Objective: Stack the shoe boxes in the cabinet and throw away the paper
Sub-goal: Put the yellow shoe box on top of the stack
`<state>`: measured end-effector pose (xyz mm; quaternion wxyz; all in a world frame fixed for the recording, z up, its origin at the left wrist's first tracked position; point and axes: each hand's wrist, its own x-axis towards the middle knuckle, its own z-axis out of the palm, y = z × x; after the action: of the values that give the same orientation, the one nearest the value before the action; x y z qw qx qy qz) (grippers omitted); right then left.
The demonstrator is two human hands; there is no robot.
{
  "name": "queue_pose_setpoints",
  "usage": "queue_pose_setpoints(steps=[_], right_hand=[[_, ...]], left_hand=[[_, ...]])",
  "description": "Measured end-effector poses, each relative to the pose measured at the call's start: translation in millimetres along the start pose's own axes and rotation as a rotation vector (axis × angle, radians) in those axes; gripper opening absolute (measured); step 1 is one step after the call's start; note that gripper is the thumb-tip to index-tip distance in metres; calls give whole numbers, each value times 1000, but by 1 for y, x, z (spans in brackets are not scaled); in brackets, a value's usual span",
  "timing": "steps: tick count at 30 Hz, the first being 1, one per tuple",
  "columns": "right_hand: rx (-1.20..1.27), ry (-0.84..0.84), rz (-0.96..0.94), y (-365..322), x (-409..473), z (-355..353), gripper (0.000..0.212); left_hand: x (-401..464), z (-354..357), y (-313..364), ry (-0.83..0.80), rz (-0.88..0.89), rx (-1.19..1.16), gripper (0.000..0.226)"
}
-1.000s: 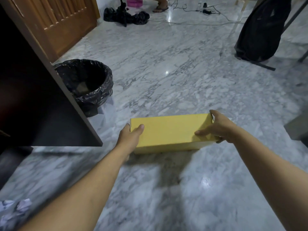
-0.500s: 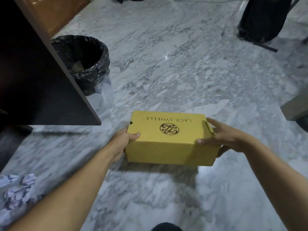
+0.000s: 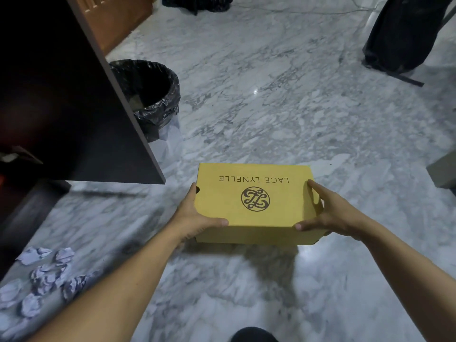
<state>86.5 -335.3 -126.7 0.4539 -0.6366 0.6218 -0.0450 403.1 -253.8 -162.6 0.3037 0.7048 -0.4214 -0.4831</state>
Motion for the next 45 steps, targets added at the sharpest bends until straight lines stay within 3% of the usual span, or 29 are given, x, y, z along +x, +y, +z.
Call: queue_pose_setpoints(steps=[5,8,10,12,16,20,24,31,35,40,45], right_hand=[[9,47,-69,-29,-36,-16,130],[-9,81,-122,-52,-68,-26,128],[-6,93,-168,-68,-91,-34,127],[-11,107,-220,-85,-116,-43,124],[-14,148,-316,-121,-169,-56,119],[-35,201,-382,-150,-223,-65,115],[-47,217,-443,-178,-267,-77,119],[-89,215,-605,-264,-312,-85,115],[-120,210,-712,-325,-327,-82,109],[-150,194,-839,-407,-345,-71,109],[-122,133,-1001,-478,-363,-69,95]], left_hand=[[-36,-23,34,61,76,4,126],[-68,-40,60,78,128,3,146],[-94,-52,78,101,179,-9,145],[-123,-64,98,133,218,-15,136],[-181,-83,133,189,340,-14,94],[-236,-102,155,215,413,-47,107],[-281,-129,171,239,404,-48,135],[-348,-197,212,371,431,-31,132],[-385,-252,235,448,419,8,145],[-439,-309,262,577,410,1,134],[-492,-351,293,742,404,-6,136]])
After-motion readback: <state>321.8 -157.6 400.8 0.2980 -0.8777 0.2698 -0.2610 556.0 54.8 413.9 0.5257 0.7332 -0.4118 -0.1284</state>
